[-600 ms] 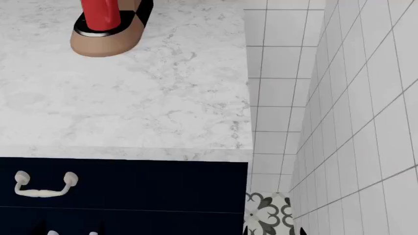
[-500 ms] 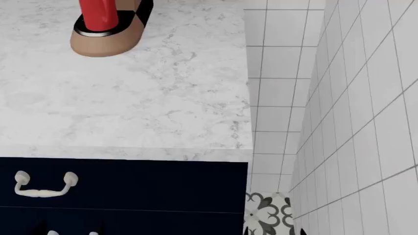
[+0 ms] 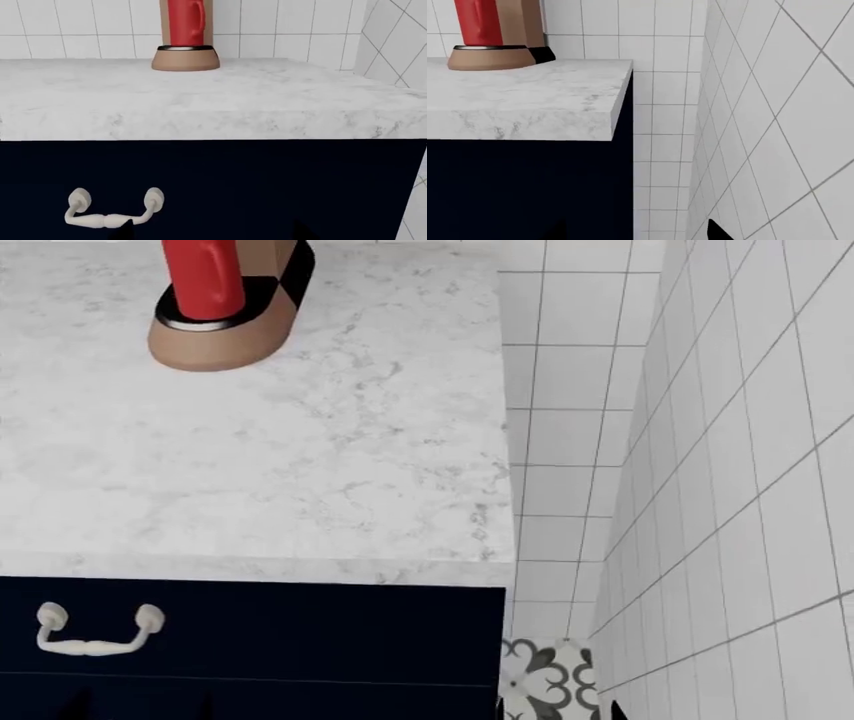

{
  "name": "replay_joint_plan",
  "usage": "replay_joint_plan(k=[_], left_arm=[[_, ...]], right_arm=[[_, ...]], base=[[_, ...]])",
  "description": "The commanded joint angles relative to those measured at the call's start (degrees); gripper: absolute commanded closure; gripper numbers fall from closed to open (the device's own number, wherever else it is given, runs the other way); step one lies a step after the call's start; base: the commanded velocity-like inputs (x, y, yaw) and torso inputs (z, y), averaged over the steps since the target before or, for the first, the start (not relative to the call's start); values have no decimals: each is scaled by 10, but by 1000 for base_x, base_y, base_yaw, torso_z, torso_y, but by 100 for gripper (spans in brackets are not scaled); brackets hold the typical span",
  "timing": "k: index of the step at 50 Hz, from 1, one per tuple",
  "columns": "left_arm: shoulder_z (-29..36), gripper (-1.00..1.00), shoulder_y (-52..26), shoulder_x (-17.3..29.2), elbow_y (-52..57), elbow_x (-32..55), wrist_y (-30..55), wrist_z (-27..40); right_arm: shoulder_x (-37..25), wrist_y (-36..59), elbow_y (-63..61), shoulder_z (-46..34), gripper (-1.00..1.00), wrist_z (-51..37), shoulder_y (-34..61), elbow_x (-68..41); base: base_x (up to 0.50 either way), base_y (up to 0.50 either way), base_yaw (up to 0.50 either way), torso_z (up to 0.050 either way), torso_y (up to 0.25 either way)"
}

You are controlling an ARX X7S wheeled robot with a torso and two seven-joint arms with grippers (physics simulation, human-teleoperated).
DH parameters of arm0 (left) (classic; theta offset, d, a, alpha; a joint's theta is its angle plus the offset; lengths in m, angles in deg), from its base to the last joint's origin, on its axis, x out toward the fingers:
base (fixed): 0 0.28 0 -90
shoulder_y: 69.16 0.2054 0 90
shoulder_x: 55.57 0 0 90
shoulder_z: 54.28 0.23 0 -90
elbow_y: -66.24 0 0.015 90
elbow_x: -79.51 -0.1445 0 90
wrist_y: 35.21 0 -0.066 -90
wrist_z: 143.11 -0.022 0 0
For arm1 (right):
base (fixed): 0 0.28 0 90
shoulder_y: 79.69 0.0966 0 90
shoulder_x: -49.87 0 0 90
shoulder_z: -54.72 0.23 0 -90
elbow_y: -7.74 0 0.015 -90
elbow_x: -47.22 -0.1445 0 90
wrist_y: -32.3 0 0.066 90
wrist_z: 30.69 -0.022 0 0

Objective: Pick the mug from under the coffee machine dispenser and place it on the counter.

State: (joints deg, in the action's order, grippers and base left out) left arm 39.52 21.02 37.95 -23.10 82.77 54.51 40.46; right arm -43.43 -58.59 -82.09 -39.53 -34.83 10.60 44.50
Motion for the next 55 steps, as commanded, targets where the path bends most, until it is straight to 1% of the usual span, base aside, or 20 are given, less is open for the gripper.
replay_joint_plan(k=[1, 9, 25, 29, 32, 35, 38, 39, 42, 43, 46, 54, 55], left_arm=[[14, -100, 0, 11, 1, 10, -2, 6], [21, -100, 3, 16, 0, 11, -14, 13], [32, -100, -3, 26, -2, 24, -7, 24], [32, -100, -1, 27, -5, 30, -22, 24], [38, -100, 2, 31, 1, 26, -20, 25], [42, -100, 10, 41, 48, 39, 27, 20], [34, -100, 7, 51, 164, 48, 139, 43], [30, -100, 5, 52, 184, 55, 157, 46], [20, -100, -9, 65, 292, 69, 260, 66], [19, -100, -11, 67, 305, 71, 274, 67], [15, -100, -33, 78, 393, 87, 377, 81], [-19, -100, -74, 73, 539, 132, 529, 115], [-21, -100, -77, 72, 546, 136, 537, 117]], right_arm=[[-11, -1, -3, -14, -100, -13, 1, -5], [-16, -10, 2, -21, -100, -20, 0, -6], [-28, -22, 11, -38, -100, -31, 4, -7], [-30, -22, 10, -41, -100, -34, 5, -8], [-34, -15, 2, -50, -100, -30, 3, -7], [-38, 26, -57, -48, -100, -32, -5, -18], [-48, 115, -164, -44, -100, -40, -5, -27], [-50, 126, -174, -45, -100, -41, -4, -29], [-59, 183, -238, -44, -100, -45, 1, -33], [-60, 189, -245, -45, -100, -45, 2, -33], [-67, 250, -315, -45, -100, -51, 7, -39], [-78, 348, -443, -45, -100, -63, 28, -46], [-79, 356, -452, -45, -100, -65, 30, -47]], base=[[0, 0, 0, 50, 0], [0, 0, 0, 50, 0], [0, 0, 0, 50, 0], [0, 0, 0, 50, 0], [0, 0, 0, 2, 0], [0, 0, 0, 0, 0], [0, 0, 0, 0, 0], [0, 0, 0, 0, 0], [0, 0, 0, 0, 0], [0, 0, 0, 0, 0], [0, 0, 0, 0, 0], [0, 0, 0, 0, 0], [0, 0, 0, 0, 0]])
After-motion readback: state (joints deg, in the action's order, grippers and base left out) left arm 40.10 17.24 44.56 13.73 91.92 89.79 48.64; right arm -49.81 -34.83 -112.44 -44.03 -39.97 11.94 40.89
